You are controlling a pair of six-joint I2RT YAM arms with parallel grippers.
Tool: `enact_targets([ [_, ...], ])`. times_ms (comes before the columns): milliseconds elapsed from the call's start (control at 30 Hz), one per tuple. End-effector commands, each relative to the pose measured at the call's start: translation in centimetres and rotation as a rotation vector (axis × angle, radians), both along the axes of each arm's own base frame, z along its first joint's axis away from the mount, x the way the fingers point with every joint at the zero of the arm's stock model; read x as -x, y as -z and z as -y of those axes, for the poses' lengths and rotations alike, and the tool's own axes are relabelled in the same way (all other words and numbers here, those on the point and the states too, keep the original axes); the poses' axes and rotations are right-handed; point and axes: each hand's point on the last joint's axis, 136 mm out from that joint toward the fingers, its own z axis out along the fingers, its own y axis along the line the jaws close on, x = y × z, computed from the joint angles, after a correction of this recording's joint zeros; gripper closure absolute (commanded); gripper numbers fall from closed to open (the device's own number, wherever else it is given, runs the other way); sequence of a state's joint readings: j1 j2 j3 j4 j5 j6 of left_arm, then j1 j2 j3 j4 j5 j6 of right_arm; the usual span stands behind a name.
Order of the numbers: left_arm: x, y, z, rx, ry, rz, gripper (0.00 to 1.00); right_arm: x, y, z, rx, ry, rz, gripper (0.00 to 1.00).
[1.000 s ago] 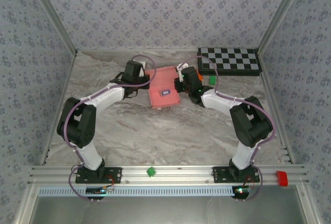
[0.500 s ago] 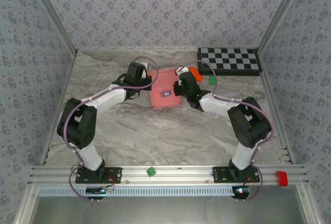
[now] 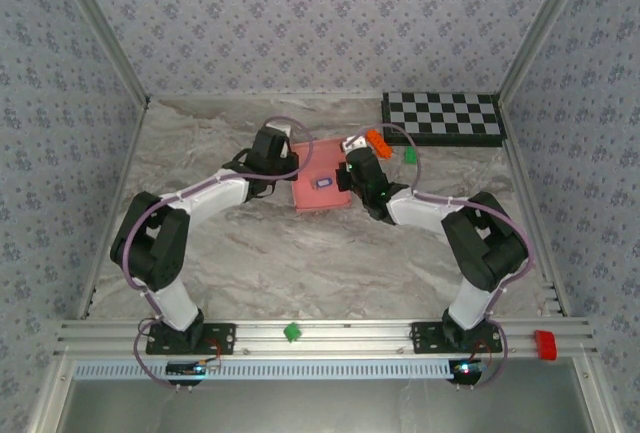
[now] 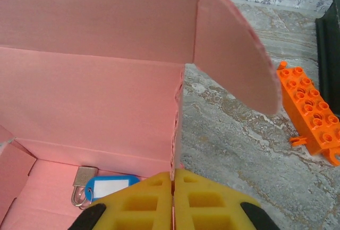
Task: Fold the paper box
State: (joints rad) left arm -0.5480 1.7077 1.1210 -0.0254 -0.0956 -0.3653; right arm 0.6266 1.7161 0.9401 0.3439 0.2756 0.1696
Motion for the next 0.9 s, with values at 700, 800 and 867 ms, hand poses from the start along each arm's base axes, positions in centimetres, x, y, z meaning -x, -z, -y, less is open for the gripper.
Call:
enact_targets([
  [700,1.5,-1.0,-1.6,-0.018,-0.141,0.004,0.80,1.5,-0.7,0.2,-0.021,0.068,0.043,0.94],
  [800,1.6,-0.9,-1.7,-0.031,-0.150,-0.001,0.79,1.6,-0.6,0.3,-0.020,0.074,0.041,0.94],
  [867,1.6,-0.9,-1.8,-0.034,-0.151,-0.003,0.79,1.6,-0.7,0.3,-0.020,0.076,0.043,0.94],
])
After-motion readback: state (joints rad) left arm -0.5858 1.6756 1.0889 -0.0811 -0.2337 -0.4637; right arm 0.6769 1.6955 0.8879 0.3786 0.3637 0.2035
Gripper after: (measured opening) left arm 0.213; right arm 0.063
